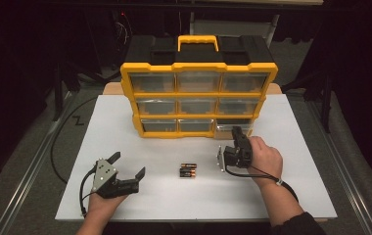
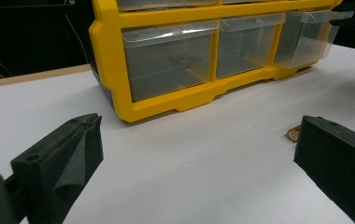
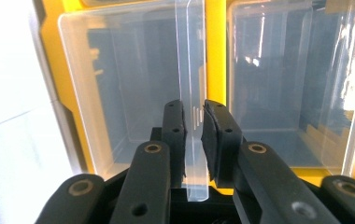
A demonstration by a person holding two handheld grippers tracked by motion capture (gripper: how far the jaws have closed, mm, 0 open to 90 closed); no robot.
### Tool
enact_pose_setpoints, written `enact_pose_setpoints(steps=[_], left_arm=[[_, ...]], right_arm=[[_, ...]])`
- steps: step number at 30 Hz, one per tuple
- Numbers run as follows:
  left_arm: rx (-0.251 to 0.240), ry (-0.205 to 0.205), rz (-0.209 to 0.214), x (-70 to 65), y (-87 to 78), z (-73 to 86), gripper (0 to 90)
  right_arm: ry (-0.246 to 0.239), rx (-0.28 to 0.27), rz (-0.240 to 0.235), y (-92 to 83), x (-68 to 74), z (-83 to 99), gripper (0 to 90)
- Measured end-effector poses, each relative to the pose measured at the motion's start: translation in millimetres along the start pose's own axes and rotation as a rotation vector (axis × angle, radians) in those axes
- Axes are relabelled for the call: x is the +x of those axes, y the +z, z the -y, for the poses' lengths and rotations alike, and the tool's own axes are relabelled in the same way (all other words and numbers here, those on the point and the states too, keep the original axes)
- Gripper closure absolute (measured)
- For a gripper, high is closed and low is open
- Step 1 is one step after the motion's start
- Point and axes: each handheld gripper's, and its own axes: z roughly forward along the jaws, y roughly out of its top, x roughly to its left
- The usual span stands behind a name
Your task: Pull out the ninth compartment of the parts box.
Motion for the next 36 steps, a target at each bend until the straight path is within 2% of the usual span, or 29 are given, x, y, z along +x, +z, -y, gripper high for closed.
enact_pose_setpoints(steps=[6, 7, 11, 12, 17, 19, 23, 27, 36], left_arm=[[0.0, -0.002, 0.002, 0.3, 0.4, 0.1, 1.9], [0.001, -0.001, 0.002, 0.3, 0.3, 0.1, 1.9], [0.0, -0.002, 0.004, 0.5, 0.2, 0.1, 1.9], [-0.001, -0.003, 0.004, 0.5, 0.1, 0.0, 1.9], [-0.002, -0.006, 0.002, 0.9, -0.1, 0.0, 1.9], [-0.002, -0.005, 0.003, 0.9, -0.5, -0.1, 1.9], [-0.003, -0.006, 0.002, 1.0, -0.7, -0.1, 1.9], [-0.006, -0.008, 0.002, 1.0, -0.9, -0.1, 1.9], [-0.009, -0.009, 0.002, 1.4, -0.8, -0.1, 1.9]], right_arm=[[-0.016, -0.005, 0.001, -3.4, -0.1, 1.2, 80.3], [-0.013, 0.001, -0.012, -3.9, -0.3, 1.2, 80.2], [0.004, -0.006, -0.019, -5.5, 1.9, 1.2, 75.9], [-0.03, -0.015, -0.015, -5.8, 0.4, 0.4, 72.8], [-0.037, -0.015, -0.021, -4.7, -2.0, 0.1, 66.4], [-0.03, 0.003, -0.033, -4.7, -3.8, -0.2, 63.9], [-0.058, 0.017, -0.056, -3.3, -8.7, -1.5, 63.8], [-0.075, 0.028, -0.077, 0.2, -7.8, -2.5, 65.1], [-0.087, 0.036, -0.064, 4.0, -6.5, -3.1, 74.6]])
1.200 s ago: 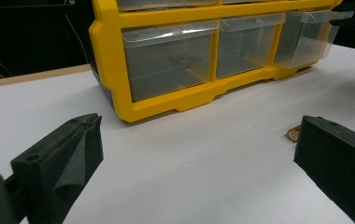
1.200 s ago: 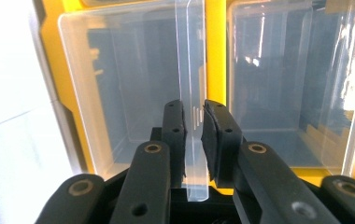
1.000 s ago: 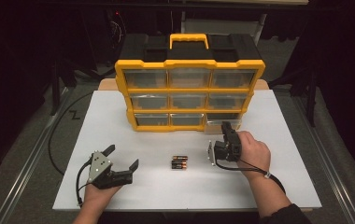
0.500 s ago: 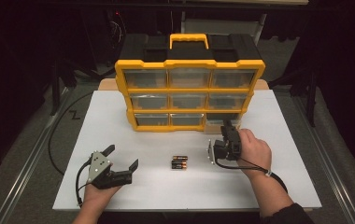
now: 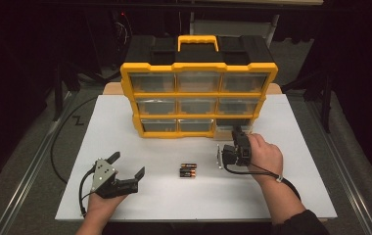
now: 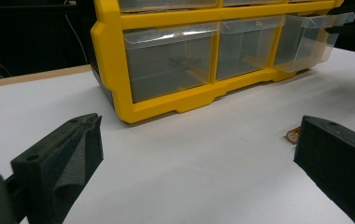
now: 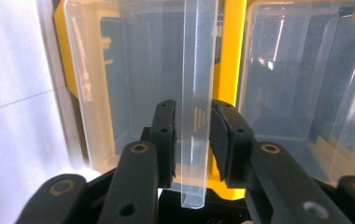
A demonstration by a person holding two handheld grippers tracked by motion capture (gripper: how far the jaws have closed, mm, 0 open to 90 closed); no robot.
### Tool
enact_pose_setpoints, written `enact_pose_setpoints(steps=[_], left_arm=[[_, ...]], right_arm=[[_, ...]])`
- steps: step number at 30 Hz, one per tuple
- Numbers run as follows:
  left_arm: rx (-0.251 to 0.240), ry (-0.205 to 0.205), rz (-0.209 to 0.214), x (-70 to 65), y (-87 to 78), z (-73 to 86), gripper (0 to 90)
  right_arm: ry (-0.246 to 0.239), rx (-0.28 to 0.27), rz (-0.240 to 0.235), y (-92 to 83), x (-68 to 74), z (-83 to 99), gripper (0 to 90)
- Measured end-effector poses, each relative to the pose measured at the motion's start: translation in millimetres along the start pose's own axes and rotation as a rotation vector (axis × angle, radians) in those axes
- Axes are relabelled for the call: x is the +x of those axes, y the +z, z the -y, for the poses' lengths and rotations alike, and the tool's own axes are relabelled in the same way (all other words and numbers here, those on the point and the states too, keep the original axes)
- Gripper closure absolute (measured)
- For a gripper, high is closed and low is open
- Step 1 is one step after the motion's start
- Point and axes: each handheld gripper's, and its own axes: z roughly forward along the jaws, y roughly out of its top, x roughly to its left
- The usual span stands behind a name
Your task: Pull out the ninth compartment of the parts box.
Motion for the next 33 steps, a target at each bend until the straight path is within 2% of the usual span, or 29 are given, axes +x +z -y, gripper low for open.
enact_pose_setpoints(steps=[2, 12, 23, 24, 25, 26, 30, 33], left_arm=[[-0.001, -0.002, -0.001, 0.1, 0.0, 0.1, 1.9], [-0.001, -0.002, -0.002, 0.5, -0.7, -0.1, 1.9], [-0.003, -0.004, -0.002, 0.3, -1.5, -0.3, 1.9], [-0.003, -0.004, -0.002, 0.4, -1.6, -0.3, 1.9], [-0.004, -0.006, -0.002, 0.5, -1.7, -0.3, 1.9], [-0.004, -0.007, -0.002, 0.6, -1.6, -0.3, 1.9], [-0.005, -0.009, -0.002, 0.7, -1.4, -0.3, 1.9], [-0.003, -0.007, -0.001, 0.9, -1.3, -0.3, 1.9]], right_arm=[[-0.006, 0.002, 0.01, 0.1, -0.2, -0.3, 77.3], [-0.011, 0.002, 0.029, -2.8, 2.9, -0.8, 78.0], [-0.007, -0.003, 0.03, -18.6, 6.3, 0.1, 78.3], [-0.003, 0.005, 0.019, -21.0, 6.6, -0.1, 78.4], [-0.005, -0.006, 0.033, -22.0, 7.7, 0.4, 78.3], [0.008, -0.004, 0.032, -25.1, 10.1, 1.0, 78.3], [-0.01, -0.012, 0.038, -28.5, 10.1, 1.2, 78.3], [-0.004, -0.011, 0.036, -31.7, 11.3, 1.4, 78.3]])
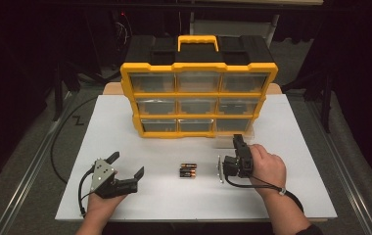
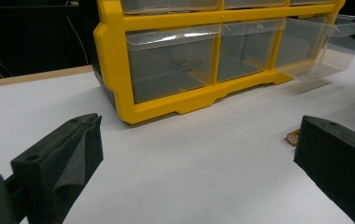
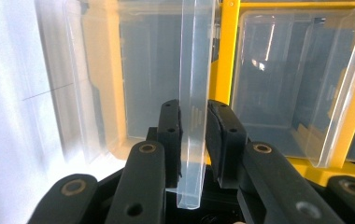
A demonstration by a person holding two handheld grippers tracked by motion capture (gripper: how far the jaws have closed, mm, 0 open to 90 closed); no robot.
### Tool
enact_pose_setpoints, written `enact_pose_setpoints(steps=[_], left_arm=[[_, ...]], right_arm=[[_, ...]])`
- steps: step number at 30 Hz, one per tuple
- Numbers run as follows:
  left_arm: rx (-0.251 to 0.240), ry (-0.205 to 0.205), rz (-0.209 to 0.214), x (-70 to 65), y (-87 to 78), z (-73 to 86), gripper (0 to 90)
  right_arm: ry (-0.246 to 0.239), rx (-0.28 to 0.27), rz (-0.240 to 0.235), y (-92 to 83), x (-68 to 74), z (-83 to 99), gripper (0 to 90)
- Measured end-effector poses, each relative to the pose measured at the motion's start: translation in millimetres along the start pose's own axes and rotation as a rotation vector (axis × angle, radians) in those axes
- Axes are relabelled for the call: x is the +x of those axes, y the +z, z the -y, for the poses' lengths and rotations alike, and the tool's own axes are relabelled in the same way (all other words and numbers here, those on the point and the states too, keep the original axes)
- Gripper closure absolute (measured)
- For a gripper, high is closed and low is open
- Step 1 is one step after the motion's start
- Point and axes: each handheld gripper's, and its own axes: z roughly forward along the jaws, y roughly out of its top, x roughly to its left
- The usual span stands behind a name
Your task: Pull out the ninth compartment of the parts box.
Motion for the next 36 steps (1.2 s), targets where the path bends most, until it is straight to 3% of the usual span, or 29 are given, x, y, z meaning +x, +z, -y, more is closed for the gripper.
enact_pose_setpoints(steps=[5, 7, 22, 36], left_arm=[[0.0, 0.0, 0.001, 0.0, 0.0, 0.0, 1.9], [0.0, 0.0, 0.001, 0.1, -0.1, 0.1, 1.9], [0.0, 0.002, 0.005, 0.0, 0.4, 0.1, 1.9], [0.002, 0.002, 0.005, 0.0, 0.7, 0.2, 1.9]], right_arm=[[0.012, 0.003, 0.0, -4.2, 2.3, 0.7, 78.3], [-0.011, -0.001, 0.004, -5.9, 1.0, 0.4, 78.3], [-0.014, -0.01, 0.015, -18.2, 4.8, 1.7, 78.4], [0.001, -0.012, 0.028, -19.5, 9.1, 2.2, 78.1]])
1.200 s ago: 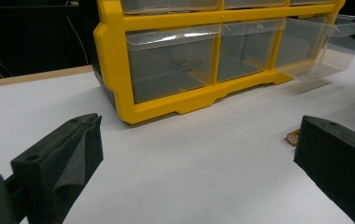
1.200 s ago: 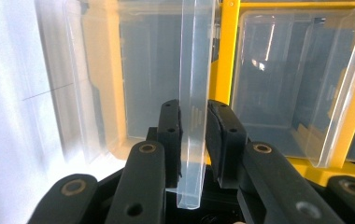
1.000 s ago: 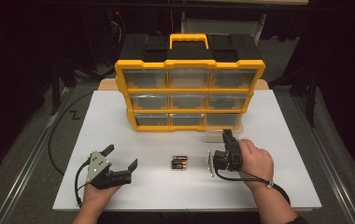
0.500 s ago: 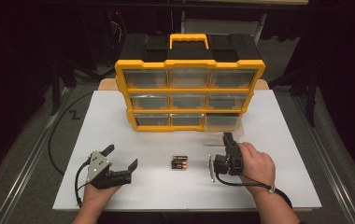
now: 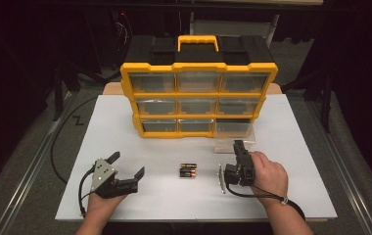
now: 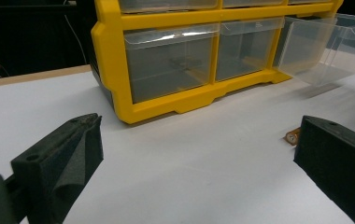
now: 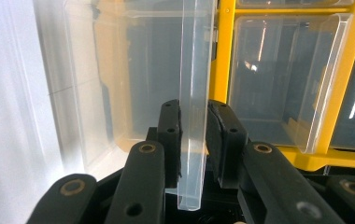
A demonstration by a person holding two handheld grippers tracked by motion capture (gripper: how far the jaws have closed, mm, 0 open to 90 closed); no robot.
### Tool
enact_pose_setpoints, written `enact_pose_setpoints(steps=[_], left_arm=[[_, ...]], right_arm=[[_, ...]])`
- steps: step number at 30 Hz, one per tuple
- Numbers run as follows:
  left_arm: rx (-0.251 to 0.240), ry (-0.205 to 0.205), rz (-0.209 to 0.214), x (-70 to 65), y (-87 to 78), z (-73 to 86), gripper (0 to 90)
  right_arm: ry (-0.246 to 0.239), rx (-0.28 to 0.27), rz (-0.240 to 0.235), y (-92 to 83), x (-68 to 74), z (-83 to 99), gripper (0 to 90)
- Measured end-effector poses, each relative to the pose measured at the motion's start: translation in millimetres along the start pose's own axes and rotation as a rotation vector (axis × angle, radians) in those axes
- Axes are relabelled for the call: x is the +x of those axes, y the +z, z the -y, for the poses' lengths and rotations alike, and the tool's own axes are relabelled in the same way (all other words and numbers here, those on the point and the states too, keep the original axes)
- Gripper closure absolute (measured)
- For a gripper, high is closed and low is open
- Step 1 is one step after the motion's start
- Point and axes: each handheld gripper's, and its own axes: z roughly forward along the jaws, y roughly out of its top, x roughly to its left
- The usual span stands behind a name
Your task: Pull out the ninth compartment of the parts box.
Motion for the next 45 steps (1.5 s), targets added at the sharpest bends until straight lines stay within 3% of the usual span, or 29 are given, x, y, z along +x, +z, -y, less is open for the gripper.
enact_pose_setpoints(steps=[25, 31, 37, 45], left_arm=[[0.008, -0.005, 0.004, 0.2, 0.8, 1.1, 2.0], [0.005, -0.007, 0.002, 0.4, 0.1, 0.9, 2.0], [0.003, -0.006, 0.004, 0.1, -0.3, 0.9, 2.0], [0.0, -0.007, 0.006, -0.3, 0.1, 0.8, 2.0]], right_arm=[[0.004, -0.005, -0.003, -0.3, -1.1, -0.2, 77.4], [0.014, -0.007, -0.016, -4.0, -0.8, -1.1, 67.6], [0.024, -0.011, -0.046, -13.4, 2.4, 1.8, 62.1], [0.02, 0.001, -0.11, -29.8, 20.7, 9.1, 57.8]])
